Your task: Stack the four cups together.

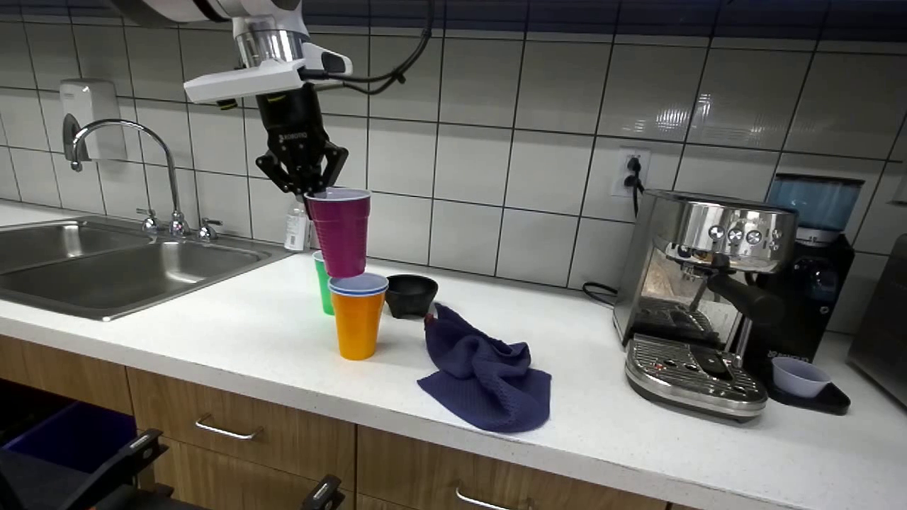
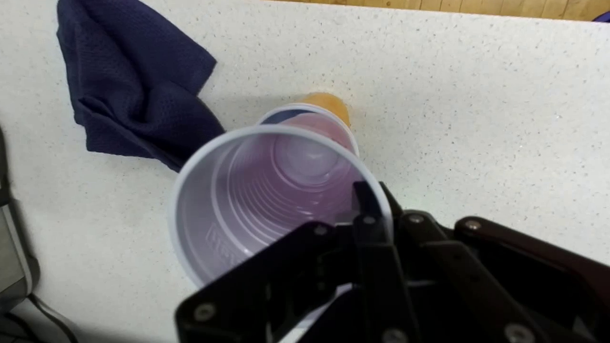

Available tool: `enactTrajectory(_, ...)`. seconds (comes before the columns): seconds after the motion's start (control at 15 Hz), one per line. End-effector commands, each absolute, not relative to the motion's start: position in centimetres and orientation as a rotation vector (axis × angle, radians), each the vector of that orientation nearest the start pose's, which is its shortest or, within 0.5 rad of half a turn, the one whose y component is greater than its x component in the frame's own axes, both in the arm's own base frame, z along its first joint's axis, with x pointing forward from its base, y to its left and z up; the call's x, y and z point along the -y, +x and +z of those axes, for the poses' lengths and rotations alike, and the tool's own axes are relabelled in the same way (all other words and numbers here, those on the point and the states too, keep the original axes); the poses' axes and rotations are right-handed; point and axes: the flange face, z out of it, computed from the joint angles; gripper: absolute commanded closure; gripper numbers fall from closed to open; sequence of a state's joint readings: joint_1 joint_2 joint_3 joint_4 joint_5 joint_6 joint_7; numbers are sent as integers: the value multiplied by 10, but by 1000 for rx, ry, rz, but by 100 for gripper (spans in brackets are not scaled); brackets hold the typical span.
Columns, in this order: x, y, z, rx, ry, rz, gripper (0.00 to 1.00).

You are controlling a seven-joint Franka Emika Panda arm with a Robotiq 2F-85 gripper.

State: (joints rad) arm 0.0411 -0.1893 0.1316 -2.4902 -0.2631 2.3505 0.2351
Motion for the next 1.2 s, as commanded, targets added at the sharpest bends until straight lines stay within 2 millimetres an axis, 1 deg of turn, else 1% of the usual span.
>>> enactTrajectory(0.0, -67, 468, 359, 173, -3341, -169, 99)
enactTrajectory(0.27, -61, 477, 352, 148, -3331, -156, 99)
enactTrajectory(0.53, -56, 481, 347, 131, -3326, -147, 99)
enactTrajectory(1.13, -54, 483, 336, 122, -3316, -123, 99)
